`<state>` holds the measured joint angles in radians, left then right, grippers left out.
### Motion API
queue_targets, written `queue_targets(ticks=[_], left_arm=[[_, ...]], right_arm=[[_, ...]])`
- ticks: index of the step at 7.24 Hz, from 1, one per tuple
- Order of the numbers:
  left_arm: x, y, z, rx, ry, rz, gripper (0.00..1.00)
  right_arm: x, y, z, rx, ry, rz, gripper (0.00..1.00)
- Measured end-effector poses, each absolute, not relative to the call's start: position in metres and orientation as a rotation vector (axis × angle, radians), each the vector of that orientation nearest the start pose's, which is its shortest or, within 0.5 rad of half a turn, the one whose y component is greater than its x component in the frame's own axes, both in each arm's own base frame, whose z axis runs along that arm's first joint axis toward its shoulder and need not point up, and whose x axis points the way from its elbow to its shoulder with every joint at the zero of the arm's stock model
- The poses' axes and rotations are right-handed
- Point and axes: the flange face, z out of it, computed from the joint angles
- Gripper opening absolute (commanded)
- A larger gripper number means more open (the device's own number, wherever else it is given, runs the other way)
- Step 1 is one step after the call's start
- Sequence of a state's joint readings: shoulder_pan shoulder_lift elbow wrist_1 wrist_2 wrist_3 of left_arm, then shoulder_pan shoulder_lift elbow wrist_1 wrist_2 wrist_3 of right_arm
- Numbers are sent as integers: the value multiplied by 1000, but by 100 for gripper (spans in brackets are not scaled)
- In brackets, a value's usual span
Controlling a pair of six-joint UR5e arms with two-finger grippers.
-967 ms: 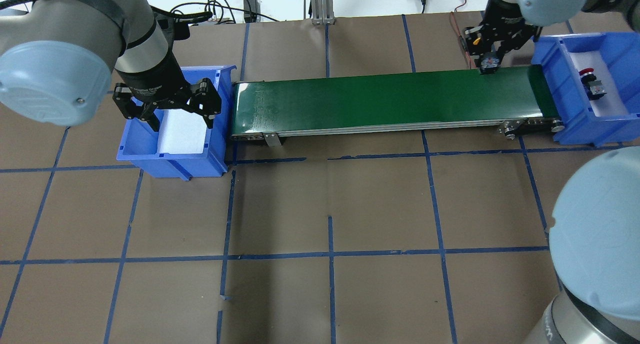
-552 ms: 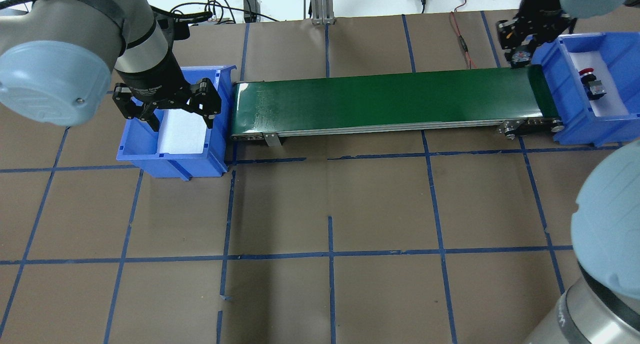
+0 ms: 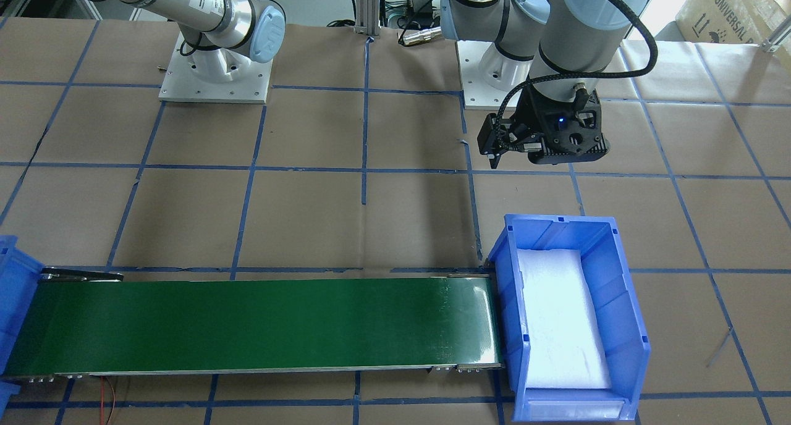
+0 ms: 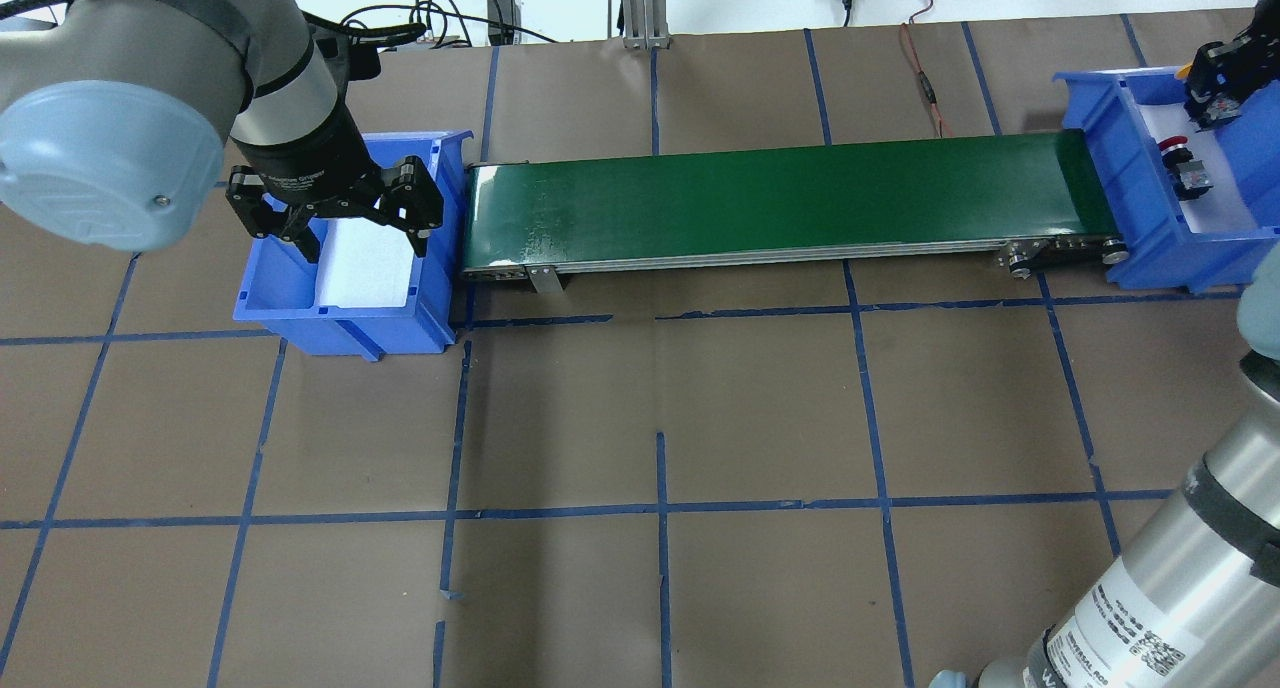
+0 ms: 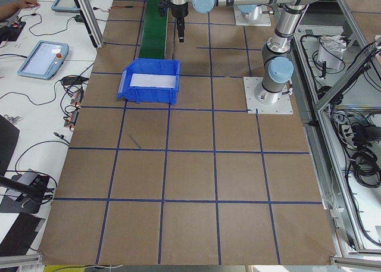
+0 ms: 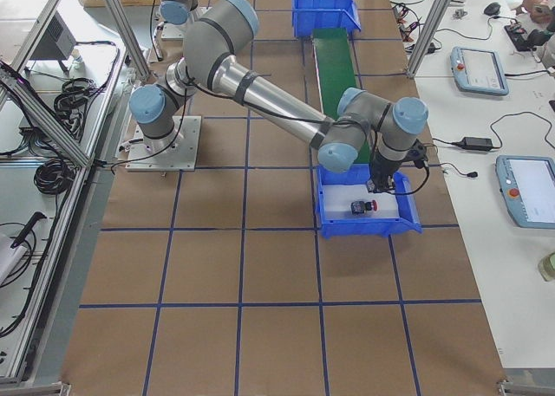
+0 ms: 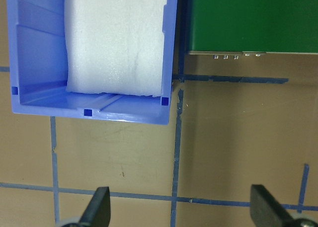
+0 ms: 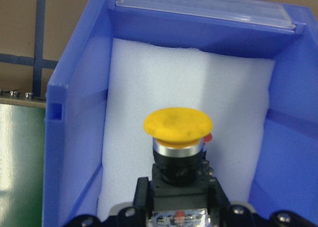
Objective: Transport two buttons from left to right
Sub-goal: 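Carry the yellow button into the blue bin beside the red one and release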
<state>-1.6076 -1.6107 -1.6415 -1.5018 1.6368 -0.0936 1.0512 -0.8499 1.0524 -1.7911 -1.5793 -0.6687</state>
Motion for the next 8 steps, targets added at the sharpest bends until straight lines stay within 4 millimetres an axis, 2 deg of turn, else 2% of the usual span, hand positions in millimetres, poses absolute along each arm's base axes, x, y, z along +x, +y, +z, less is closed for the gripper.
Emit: queue_targets(ticks=[2, 3, 6, 7, 8], left_arm=[[-145, -497, 440, -85, 3071, 58, 100], [-145, -497, 440, -85, 3071, 59, 100], [-145, -497, 440, -85, 3071, 57, 100], [-145, -497, 440, -85, 3071, 57, 100], [-145, -497, 440, -85, 3071, 57, 100]], right_arm=[[-244, -744, 282, -248, 3131, 20, 15], [-242, -745, 274, -252, 3125, 34, 15], [-260, -738, 269, -229, 3121, 54, 15], [-263, -737, 270, -223, 3121, 56, 17], [-265, -736, 270, -220, 3119, 59, 24]])
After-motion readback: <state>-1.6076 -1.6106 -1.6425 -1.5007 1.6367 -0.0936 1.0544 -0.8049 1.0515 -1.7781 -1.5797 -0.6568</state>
